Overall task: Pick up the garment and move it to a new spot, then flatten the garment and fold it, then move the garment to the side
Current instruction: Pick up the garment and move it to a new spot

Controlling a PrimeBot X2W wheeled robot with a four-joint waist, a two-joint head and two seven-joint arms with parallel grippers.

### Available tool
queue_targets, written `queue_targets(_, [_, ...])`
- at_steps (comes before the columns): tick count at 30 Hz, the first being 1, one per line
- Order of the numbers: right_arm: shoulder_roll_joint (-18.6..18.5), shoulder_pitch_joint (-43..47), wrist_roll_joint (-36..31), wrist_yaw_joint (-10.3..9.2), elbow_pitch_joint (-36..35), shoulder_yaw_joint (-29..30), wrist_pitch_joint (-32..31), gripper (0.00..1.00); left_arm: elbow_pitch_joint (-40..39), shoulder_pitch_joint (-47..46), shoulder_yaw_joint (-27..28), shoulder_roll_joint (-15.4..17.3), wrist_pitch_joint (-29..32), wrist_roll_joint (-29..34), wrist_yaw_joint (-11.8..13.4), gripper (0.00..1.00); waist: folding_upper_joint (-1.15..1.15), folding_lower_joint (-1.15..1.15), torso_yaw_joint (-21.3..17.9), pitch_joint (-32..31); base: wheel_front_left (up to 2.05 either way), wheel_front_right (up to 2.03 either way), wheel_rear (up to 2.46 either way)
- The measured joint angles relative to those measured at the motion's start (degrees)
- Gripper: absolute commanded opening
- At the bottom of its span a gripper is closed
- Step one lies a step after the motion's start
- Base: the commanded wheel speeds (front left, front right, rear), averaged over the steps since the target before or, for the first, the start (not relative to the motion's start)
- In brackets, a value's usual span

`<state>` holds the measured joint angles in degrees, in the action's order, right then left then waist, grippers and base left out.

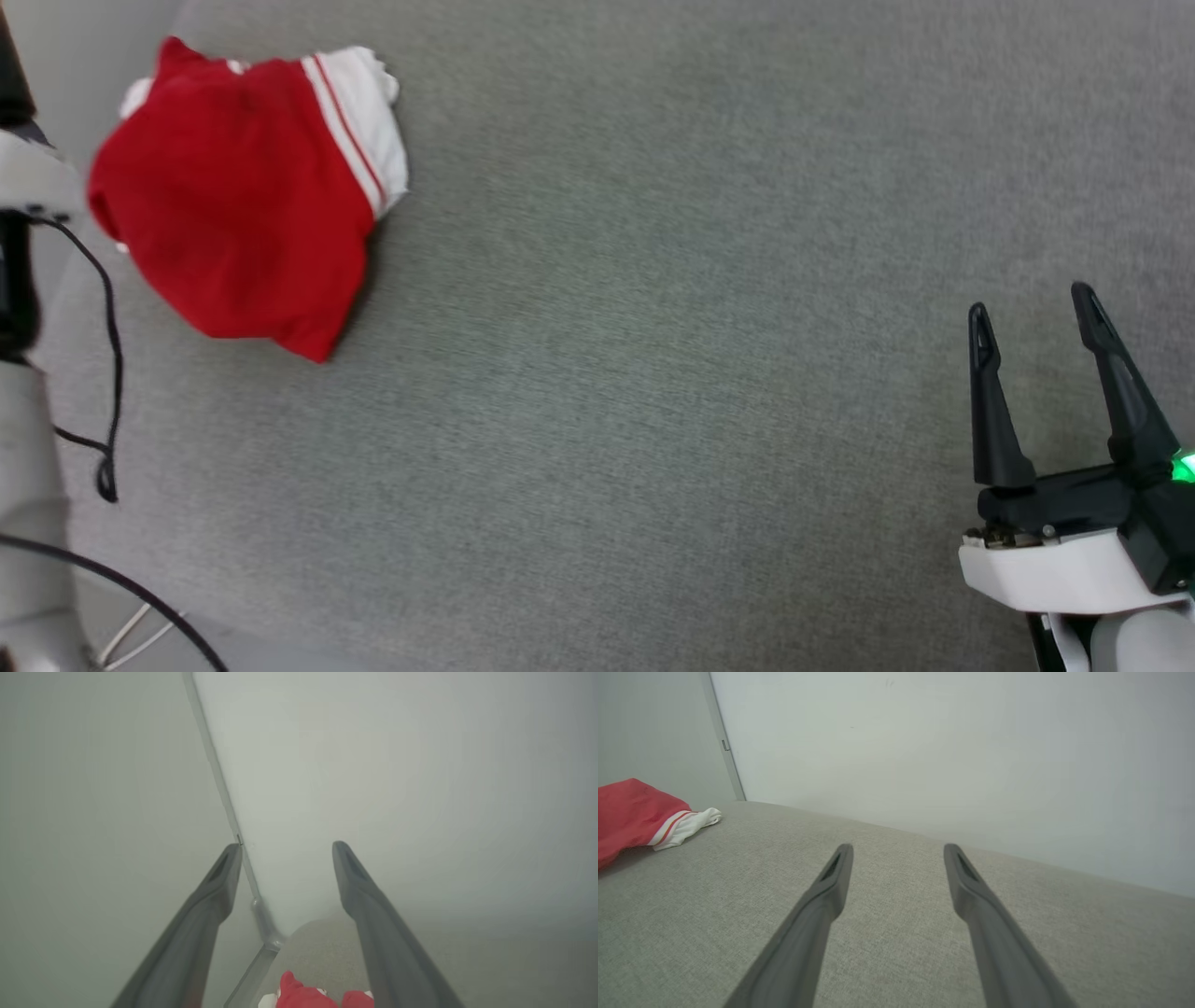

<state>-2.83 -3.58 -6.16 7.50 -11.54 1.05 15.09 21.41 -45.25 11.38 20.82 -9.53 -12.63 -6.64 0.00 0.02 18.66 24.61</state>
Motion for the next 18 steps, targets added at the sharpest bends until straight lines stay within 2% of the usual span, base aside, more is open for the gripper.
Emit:
queue_targets(4, [-0.13, -1.33, -0.51, 0.00, -1.35, 0.01, 0.00, 1.00, 5.90, -4.98, -3.31, 6.20, 7.61, -3.86, -0.62, 1.00, 0.00, 0.00, -1.70, 3.08, 0.00, 0.00, 0.00])
queue_targets(13, [-0.85, -3.24, -0.58, 0.00, -3.78, -0.43, -0.01, 1.00, 8.49, -8.64, -20.45, 17.64, 22.43, -20.26, -0.76, 1.00, 0.00, 0.00, -4.94, 8.21, 0.00, 0.00, 0.00])
queue_targets(18, [-1.27, -4.30, -0.75, 0.00, -5.30, -0.82, 0.00, 1.00, 7.38, -9.78, -29.34, 21.57, 34.64, -30.05, -0.77, 1.00, 0.00, -0.01, -6.11, 10.80, 0.00, 0.00, 0.00])
